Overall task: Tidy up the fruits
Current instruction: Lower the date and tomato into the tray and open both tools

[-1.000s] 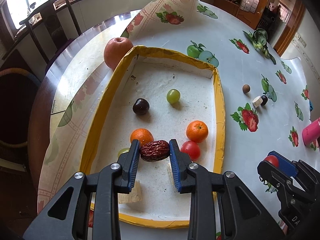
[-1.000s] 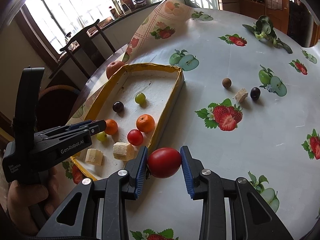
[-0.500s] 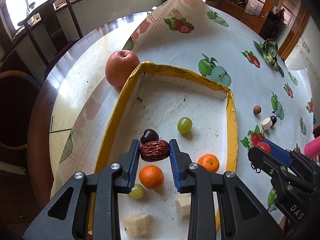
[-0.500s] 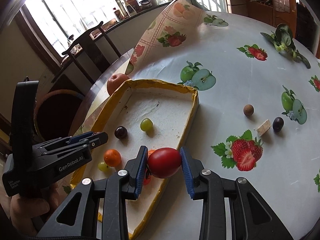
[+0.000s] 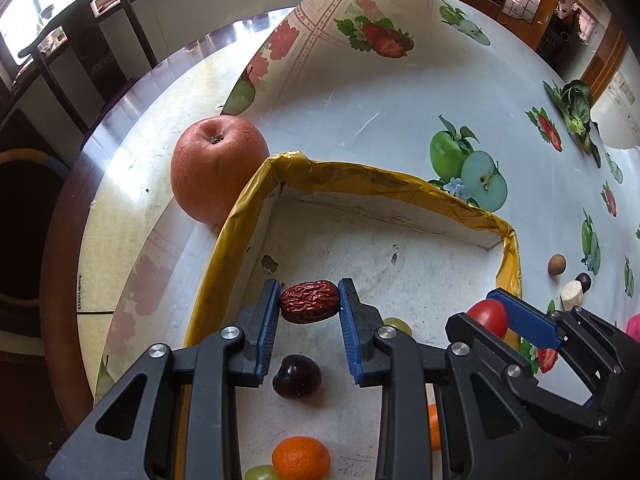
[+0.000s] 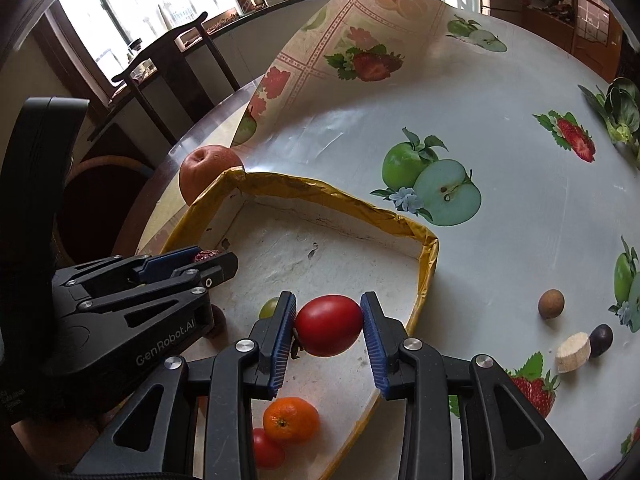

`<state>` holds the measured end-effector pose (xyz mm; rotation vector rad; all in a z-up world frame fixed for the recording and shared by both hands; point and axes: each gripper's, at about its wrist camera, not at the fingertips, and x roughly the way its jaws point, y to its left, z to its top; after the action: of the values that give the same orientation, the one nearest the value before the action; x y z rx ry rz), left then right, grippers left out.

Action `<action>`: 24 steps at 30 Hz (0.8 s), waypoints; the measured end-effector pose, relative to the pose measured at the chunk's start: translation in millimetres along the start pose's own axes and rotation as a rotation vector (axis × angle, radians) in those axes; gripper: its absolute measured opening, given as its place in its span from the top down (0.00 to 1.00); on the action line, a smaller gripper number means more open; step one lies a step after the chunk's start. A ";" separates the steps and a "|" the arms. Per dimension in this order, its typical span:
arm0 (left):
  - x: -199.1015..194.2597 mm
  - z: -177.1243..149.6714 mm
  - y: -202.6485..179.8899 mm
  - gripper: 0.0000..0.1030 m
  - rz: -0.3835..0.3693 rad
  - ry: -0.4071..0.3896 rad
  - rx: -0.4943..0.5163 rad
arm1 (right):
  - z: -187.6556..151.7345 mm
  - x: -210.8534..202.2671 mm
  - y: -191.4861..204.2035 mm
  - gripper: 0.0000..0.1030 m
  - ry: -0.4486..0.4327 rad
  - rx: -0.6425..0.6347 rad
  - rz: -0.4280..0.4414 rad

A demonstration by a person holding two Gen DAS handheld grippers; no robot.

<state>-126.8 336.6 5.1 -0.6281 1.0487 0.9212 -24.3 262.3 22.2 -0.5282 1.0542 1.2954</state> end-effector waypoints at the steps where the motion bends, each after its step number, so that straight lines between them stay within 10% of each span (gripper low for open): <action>1: 3.4 0.5 -0.7 0.74 0.002 0.006 0.003 | -0.6 5.1 0.3 0.67 0.009 -0.006 -0.001; 24: -14.0 -12.2 3.5 0.56 -0.010 0.005 -0.035 | -13.4 -14.5 6.7 0.53 -0.018 -0.065 -0.011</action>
<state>-138.1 323.9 13.3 -0.6642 1.0346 0.9317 -34.0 245.5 29.9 -0.5699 0.9961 1.3253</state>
